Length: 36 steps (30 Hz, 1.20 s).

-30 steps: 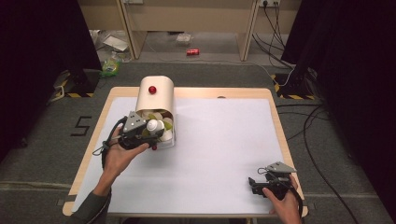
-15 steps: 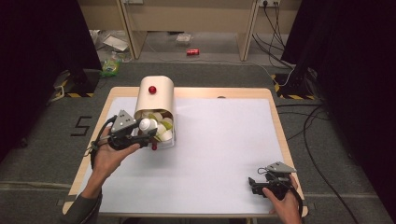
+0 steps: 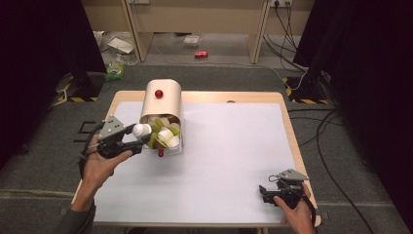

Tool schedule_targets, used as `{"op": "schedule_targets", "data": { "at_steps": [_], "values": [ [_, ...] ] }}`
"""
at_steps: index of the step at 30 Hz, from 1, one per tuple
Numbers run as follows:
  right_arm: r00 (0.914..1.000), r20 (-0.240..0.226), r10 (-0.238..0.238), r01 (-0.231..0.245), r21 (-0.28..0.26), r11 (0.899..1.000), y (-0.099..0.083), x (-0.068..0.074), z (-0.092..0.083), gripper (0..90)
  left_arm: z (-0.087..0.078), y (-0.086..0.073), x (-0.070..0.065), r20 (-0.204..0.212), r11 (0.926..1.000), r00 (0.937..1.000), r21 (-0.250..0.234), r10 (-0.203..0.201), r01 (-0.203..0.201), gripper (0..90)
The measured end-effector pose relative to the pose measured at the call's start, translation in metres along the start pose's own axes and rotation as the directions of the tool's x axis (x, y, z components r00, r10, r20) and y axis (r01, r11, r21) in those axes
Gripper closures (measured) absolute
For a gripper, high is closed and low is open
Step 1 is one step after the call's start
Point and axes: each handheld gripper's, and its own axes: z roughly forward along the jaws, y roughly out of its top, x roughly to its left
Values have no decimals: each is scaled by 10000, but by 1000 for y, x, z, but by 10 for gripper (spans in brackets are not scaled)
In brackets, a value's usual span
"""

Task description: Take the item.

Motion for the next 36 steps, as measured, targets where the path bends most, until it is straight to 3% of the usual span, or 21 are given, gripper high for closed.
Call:
{"op": "schedule_targets", "data": {
  "at_steps": [11, 36],
  "values": [
    [10000, 7, -3, 3, 0, 10000, 0, 0, 0, 4, -11, -12, 18, -389, 9995, 9987, 43, -321, 323, 413],
    [10000, 1, 1, -1, 2, 10000, 0, 0, 0, 4, -21, -40, 38, -736, 9950, 9924, 93, -985, 994, 413]
  ]
}}
